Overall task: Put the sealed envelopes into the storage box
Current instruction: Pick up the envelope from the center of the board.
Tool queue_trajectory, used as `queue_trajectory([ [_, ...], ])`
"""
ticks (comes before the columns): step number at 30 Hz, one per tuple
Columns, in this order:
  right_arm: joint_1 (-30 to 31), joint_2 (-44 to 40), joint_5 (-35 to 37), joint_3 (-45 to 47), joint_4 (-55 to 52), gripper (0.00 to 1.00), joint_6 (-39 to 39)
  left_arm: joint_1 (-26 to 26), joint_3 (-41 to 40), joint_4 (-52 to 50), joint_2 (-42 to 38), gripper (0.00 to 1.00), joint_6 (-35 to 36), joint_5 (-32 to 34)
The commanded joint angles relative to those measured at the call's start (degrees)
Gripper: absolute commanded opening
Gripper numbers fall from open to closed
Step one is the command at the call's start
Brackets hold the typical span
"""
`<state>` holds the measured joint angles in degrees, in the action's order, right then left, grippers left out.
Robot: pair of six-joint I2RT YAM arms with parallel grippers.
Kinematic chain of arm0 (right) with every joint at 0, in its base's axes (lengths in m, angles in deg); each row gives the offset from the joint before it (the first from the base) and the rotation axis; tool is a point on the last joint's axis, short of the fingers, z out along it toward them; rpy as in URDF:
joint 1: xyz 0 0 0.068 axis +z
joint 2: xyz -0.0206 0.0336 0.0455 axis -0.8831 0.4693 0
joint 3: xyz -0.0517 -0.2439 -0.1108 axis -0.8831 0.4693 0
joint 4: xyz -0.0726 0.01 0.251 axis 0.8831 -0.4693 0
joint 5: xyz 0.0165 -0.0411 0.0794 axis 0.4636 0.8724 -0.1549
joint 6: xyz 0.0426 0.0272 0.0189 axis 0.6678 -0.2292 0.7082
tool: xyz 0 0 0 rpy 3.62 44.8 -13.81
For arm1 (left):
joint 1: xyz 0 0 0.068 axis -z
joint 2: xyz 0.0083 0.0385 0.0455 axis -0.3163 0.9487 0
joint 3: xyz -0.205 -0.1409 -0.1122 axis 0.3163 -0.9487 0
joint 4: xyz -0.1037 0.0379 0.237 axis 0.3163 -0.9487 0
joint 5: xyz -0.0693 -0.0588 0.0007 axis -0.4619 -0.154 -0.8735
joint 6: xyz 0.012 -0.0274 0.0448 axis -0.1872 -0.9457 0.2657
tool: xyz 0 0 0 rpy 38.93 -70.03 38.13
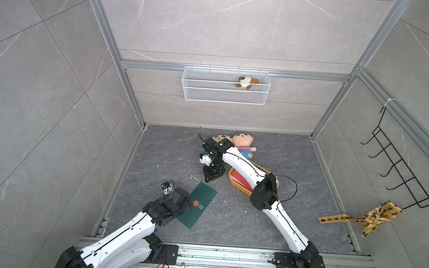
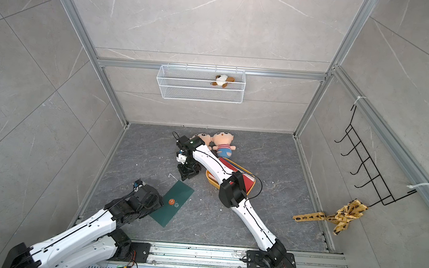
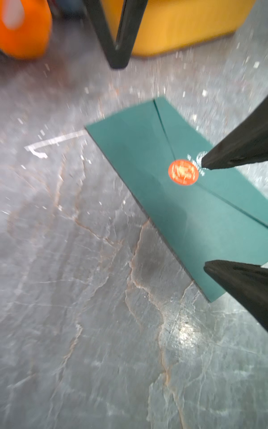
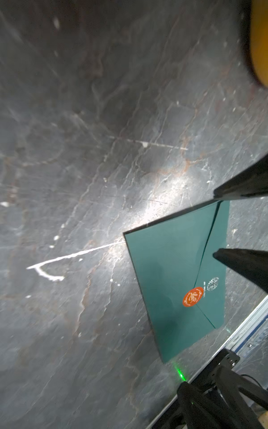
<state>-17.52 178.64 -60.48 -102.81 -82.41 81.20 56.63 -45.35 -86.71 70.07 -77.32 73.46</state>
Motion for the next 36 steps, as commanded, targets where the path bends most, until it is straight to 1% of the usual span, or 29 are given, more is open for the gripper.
queue_trajectory([
  [1,0.03,-4.52,5.25,-9.03,-2.58,0.39,1.91,-0.26,1.14,-4.07,-4.28,0.69,-2.21,1.02],
  [3,-0.01,-6.38,7.88,-14.03,-2.44,0.39,2.07,-0.28,0.64,-4.27,-5.81,0.69,-2.70,1.02],
  [6,-0.02,-10.27,10.32,-22.00,-0.78,0.40,1.90,-0.29,0.33,-3.96,-6.00,0.69,-2.83,1.03],
  [12,0.00,-21.11,9.10,-21.89,10.20,0.41,-1.64,-0.27,0.85,-2.87,-3.20,0.69,-1.37,0.16],
  [14,-0.09,-23.64,6.30,-21.08,13.11,0.42,-4.80,-0.29,1.02,-2.77,-2.66,0.69,-1.09,0.06],
  [16,-0.38,-26.76,2.10,-17.59,15.27,0.43,-9.46,-0.29,1.35,-2.82,-2.34,0.69,-0.73,0.07],
  [18,-0.37,-30.44,-2.32,-11.91,16.00,0.44,-16.63,-0.29,1.83,-2.77,-2.05,0.69,-0.17,0.15],
  [20,-0.37,-33.64,-5.04,-6.84,16.02,0.47,-22.75,-0.30,1.98,-2.98,-1.63,0.70,0.15,0.39],
  [21,-0.41,-36.24,-6.15,-1.81,16.21,0.49,-26.27,-0.30,2.00,-3.12,-1.51,0.70,0.08,0.36],
  [22,-0.50,-41.10,-6.59,8.79,20.06,0.49,-29.10,-0.28,1.89,-3.05,-1.27,0.70,-0.15,0.07],
  [23,-0.46,-46.51,-5.43,21.56,26.07,0.55,-30.25,-0.28,1.62,-2.91,-1.25,0.70,-0.32,-0.06],
  [24,-0.46,-53.92,-3.12,36.44,35.69,0.69,-29.77,-0.25,1.18,-2.78,-1.33,0.70,-0.78,-0.10],
  [25,-0.42,-59.63,-1.07,48.00,43.17,0.77,-29.00,-0.27,0.67,-2.48,-1.53,0.70,-1.00,-0.17],
  [26,-0.17,-65.00,-0.27,59.58,51.22,0.82,-30.23,-0.28,-0.19,-1.89,-1.73,0.70,-1.17,-0.48],
  [27,0.18,-68.67,0.01,67.56,56.54,0.85,-31.89,-0.27,-1.14,-1.19,-1.94,0.70,-1.36,-0.73],
  [28,0.39,-70.51,0.69,72.18,60.18,0.86,-30.87,-0.28,-1.86,-0.71,-1.97,0.70,-1.57,-0.90],
  [29,0.37,-71.31,1.57,75.60,62.87,0.85,-26.92,-0.28,-2.65,-0.19,-1.95,0.70,-1.87,-1.19],
  [30,0.42,-71.04,2.57,77.92,63.58,0.83,-22.68,-0.27,-3.43,0.27,-1.98,0.70,-2.03,-1.60],
  [31,0.42,-70.38,2.50,79.25,63.56,0.82,-20.28,-0.29,-4.05,0.42,-1.98,0.69,-2.44,-1.86],
  [32,0.41,-69.05,2.63,81.06,64.02,0.80,-16.87,-0.26,-4.71,0.67,-2.08,0.69,-2.98,-2.25],
  [33,0.49,-67.10,3.00,82.63,64.67,0.76,-13.08,-0.24,-5.37,0.95,-2.29,0.69,-3.44,-2.59],
  [36,0.44,-59.60,-0.50,82.78,63.07,0.70,-9.50,-0.27,-7.58,1.31,-3.62,0.69,-4.82,-3.25],
])
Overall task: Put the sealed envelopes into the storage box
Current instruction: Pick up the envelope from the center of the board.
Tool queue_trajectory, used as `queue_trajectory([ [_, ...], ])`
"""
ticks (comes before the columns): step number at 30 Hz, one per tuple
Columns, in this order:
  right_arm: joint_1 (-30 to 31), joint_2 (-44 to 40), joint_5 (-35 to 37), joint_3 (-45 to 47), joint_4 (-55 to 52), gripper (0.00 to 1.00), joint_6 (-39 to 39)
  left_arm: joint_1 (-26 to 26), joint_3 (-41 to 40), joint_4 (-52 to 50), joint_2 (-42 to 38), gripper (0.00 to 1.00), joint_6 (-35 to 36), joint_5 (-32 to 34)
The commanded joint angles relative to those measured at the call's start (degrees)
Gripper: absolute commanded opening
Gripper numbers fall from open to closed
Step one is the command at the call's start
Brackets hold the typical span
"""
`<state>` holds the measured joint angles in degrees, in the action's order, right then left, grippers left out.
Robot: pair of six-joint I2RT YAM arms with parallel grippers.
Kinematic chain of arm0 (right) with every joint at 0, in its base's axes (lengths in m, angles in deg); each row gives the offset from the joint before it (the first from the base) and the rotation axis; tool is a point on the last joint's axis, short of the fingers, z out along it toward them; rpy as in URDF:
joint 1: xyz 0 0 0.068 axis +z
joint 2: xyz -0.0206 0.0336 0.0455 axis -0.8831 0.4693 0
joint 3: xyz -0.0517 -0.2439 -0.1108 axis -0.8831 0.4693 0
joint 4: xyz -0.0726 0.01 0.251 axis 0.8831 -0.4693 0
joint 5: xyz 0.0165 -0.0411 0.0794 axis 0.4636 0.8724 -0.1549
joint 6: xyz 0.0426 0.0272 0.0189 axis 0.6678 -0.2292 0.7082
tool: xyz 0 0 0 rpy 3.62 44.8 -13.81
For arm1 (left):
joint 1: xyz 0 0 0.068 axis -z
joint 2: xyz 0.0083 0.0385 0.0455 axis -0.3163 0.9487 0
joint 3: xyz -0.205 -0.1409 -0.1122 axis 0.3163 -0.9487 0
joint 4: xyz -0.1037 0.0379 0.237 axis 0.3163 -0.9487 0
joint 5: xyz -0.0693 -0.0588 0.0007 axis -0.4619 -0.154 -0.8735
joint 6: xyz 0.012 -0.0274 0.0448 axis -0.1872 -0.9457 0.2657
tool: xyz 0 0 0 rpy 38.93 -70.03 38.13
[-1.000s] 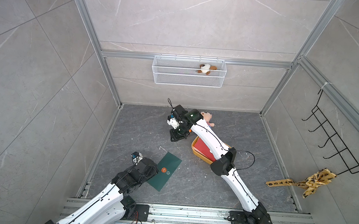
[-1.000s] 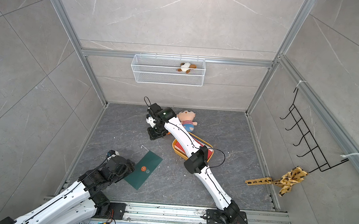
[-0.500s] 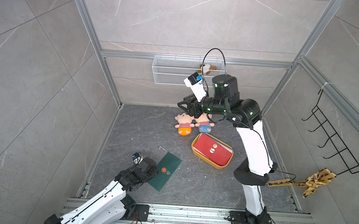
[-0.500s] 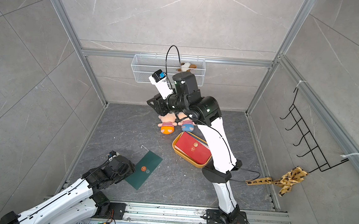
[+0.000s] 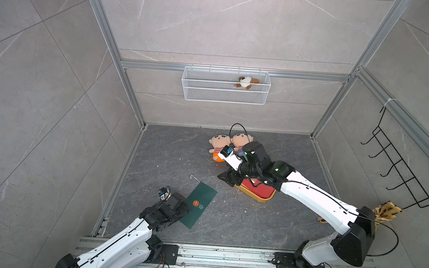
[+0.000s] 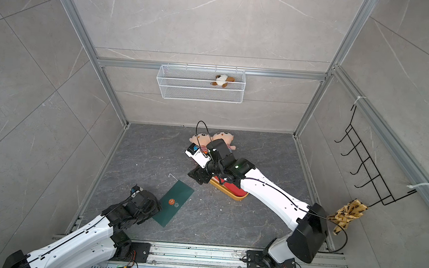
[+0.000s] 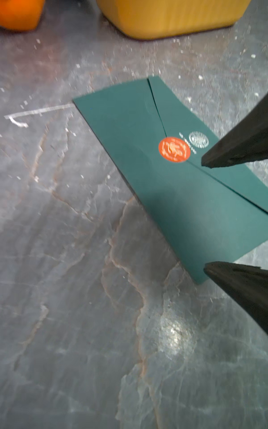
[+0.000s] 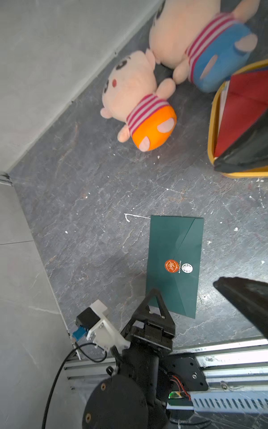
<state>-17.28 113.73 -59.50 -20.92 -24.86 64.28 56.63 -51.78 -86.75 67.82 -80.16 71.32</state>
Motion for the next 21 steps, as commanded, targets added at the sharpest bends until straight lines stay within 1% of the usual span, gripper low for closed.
queue_trajectory([
  [1,0.31,8.10,-1.25,-0.45,4.38,0.67,9.14,-0.25,-1.78,1.48,-1.83,0.69,-2.37,-1.44],
  [3,0.35,14.91,-0.20,-5.47,0.02,0.67,12.91,-0.29,-2.76,1.37,-2.95,0.70,-2.81,-1.73],
  [6,0.47,22.96,0.98,-11.31,-4.42,0.65,14.18,-0.23,-3.64,0.85,-3.90,0.69,-3.95,-1.64],
  [10,0.49,30.76,1.47,-16.92,-8.36,0.65,14.73,0.02,-4.25,-0.35,-4.51,0.68,-5.61,-0.88],
  [12,0.46,34.19,0.20,-20.26,-10.63,0.65,14.43,0.14,-4.13,-0.96,-4.48,0.68,-6.03,-0.46],
  [17,0.45,40.11,-1.17,-24.84,-12.98,0.65,14.58,0.60,-4.01,-0.98,-2.57,0.68,-6.16,-1.10],
  [21,0.75,43.23,-2.94,-26.05,-14.34,0.63,15.64,1.39,-4.29,-1.15,-1.96,0.68,-6.62,-1.60],
])
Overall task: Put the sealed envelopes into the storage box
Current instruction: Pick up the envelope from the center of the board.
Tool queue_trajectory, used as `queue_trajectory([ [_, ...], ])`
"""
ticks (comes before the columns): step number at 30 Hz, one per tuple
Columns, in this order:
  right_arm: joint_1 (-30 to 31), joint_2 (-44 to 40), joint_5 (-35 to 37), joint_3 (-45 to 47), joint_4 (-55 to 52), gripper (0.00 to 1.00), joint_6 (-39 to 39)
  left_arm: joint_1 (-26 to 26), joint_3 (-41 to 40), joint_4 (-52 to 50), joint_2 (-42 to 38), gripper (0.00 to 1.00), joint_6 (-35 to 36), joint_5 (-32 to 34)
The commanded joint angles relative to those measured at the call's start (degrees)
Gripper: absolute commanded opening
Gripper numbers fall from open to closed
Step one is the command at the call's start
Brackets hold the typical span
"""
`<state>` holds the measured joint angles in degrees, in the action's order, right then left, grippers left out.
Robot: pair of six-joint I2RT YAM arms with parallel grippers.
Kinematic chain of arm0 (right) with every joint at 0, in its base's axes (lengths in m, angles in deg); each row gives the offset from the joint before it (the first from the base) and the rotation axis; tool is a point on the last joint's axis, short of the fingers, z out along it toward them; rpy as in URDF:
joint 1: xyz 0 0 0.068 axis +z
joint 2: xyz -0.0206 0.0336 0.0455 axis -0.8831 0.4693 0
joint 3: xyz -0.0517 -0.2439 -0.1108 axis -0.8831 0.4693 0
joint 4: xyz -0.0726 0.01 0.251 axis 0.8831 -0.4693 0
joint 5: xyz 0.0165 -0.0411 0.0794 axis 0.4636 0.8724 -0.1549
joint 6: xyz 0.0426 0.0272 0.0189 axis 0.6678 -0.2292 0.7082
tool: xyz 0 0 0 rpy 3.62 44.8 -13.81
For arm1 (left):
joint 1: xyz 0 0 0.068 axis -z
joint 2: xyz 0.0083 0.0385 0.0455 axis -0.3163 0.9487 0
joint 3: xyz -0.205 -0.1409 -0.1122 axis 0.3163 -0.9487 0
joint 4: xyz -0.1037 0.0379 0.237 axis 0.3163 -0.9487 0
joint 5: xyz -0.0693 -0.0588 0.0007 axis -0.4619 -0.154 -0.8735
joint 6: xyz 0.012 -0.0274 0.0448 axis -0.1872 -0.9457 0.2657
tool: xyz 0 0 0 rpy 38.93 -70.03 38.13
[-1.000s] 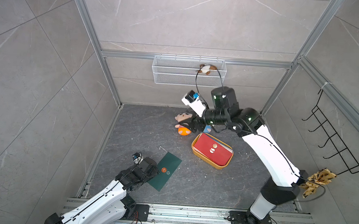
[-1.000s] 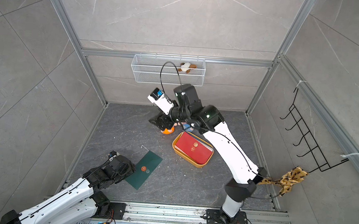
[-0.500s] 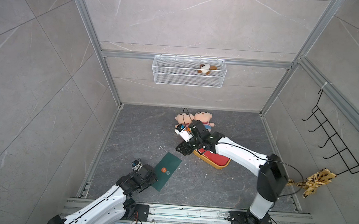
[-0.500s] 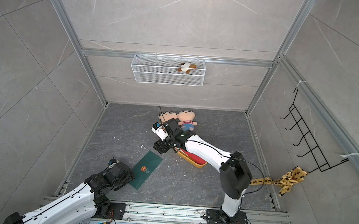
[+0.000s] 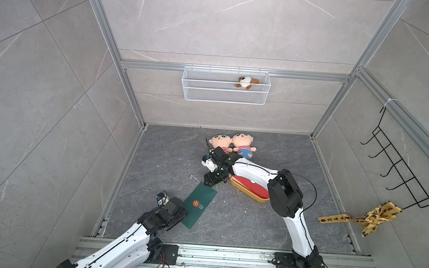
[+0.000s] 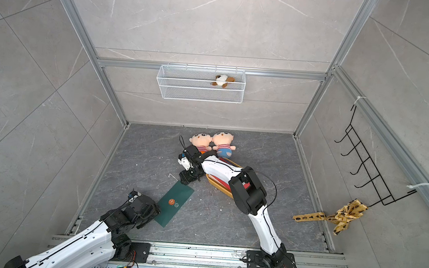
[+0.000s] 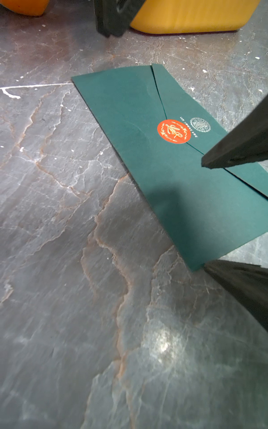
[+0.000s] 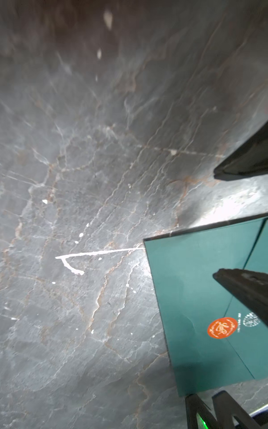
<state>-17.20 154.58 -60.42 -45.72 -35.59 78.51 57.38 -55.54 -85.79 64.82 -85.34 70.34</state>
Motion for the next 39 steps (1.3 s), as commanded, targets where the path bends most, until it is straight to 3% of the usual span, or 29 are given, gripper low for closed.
queue_trajectory([
  [1,0.89,2.89,-2.36,-1.06,-3.69,0.63,1.46,0.86,-0.62,-2.19,0.91,0.68,-1.66,-0.43],
  [18,3.12,4.22,-4.39,-2.49,-10.25,0.61,1.94,2.72,-1.34,-1.70,4.00,0.67,-3.16,0.99],
  [39,0.33,-7.36,-16.41,3.67,-6.24,0.60,8.40,2.70,-1.51,1.14,7.11,0.67,-2.63,2.17],
])
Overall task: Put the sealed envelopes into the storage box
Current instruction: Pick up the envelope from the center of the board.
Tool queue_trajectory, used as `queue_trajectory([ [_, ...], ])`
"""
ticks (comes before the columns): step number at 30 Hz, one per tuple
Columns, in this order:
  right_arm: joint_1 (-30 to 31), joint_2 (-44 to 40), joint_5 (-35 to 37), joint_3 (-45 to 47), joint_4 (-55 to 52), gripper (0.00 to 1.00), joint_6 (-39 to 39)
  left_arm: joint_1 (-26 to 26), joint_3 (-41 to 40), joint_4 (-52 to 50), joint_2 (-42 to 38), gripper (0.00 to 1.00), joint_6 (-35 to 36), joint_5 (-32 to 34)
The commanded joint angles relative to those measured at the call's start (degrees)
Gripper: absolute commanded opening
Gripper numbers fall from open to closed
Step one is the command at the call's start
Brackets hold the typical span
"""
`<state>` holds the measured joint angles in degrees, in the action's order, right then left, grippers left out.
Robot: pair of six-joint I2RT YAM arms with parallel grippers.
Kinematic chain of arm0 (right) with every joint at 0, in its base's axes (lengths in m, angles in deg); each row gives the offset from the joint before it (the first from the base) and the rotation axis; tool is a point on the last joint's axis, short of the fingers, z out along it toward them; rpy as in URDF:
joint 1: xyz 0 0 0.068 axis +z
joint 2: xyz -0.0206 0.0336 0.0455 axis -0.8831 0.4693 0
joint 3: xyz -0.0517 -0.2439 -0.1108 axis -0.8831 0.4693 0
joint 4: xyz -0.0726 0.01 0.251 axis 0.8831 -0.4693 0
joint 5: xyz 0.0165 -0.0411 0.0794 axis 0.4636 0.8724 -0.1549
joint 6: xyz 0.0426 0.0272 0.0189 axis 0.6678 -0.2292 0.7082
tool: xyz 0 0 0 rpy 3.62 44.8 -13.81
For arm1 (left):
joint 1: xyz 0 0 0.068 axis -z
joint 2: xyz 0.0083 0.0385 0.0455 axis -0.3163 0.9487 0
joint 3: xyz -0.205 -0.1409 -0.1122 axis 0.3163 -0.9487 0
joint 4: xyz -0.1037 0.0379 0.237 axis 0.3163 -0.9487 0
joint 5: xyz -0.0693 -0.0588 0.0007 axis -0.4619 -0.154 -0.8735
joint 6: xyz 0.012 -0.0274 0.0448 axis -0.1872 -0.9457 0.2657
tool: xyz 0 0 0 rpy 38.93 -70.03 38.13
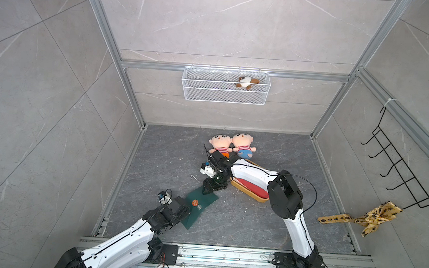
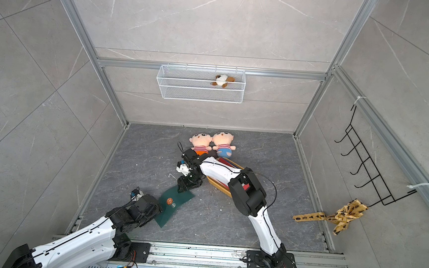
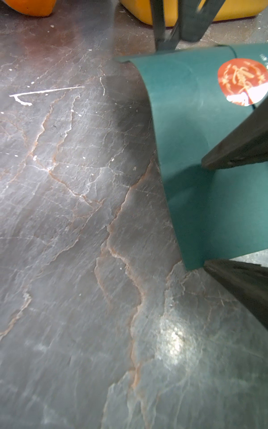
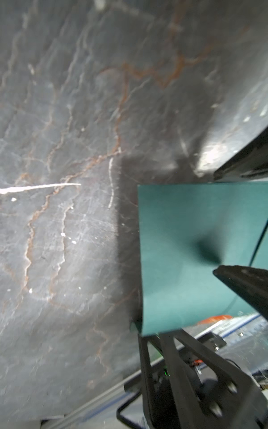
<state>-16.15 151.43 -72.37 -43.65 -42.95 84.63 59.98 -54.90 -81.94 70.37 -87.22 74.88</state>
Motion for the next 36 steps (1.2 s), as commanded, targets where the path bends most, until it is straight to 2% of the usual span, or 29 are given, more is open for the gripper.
queue_trajectory([
  [1,-1.06,-4.96,-5.34,2.06,1.72,0.60,2.81,0.06,-2.23,-2.66,1.57,0.67,-0.71,-2.31],
  [14,-3.24,-12.42,-18.54,7.97,10.87,0.59,11.69,0.13,-3.40,-1.87,1.05,0.67,-0.53,-2.72],
  [22,-3.11,-10.76,-16.23,7.44,6.64,0.48,10.02,0.05,-2.71,-2.04,-2.63,0.68,-0.12,-2.51],
  [24,-2.74,-9.70,-15.37,6.41,4.53,0.42,8.47,0.03,-1.79,-1.83,-4.22,0.69,0.42,-2.17],
  [26,-2.55,-9.49,-15.37,5.26,3.28,0.32,6.60,0.10,-0.57,-2.15,-5.42,0.70,0.94,-1.42],
  [28,-2.63,-9.88,-13.93,3.78,1.98,0.11,5.16,0.03,1.26,-2.78,-6.71,0.71,2.00,-0.54],
  [30,-2.63,-9.80,-12.67,0.21,-2.32,0.00,1.16,0.03,3.08,-3.18,-7.69,0.73,3.57,0.16],
  [32,-3.08,-10.46,-9.99,-3.01,-6.62,0.00,-2.56,0.04,5.82,-3.87,-8.44,0.74,5.98,0.85],
  [36,-4.44,-14.46,-5.04,-5.91,-11.44,0.00,-10.71,0.02,13.34,-5.39,-9.02,0.76,15.18,2.69],
])
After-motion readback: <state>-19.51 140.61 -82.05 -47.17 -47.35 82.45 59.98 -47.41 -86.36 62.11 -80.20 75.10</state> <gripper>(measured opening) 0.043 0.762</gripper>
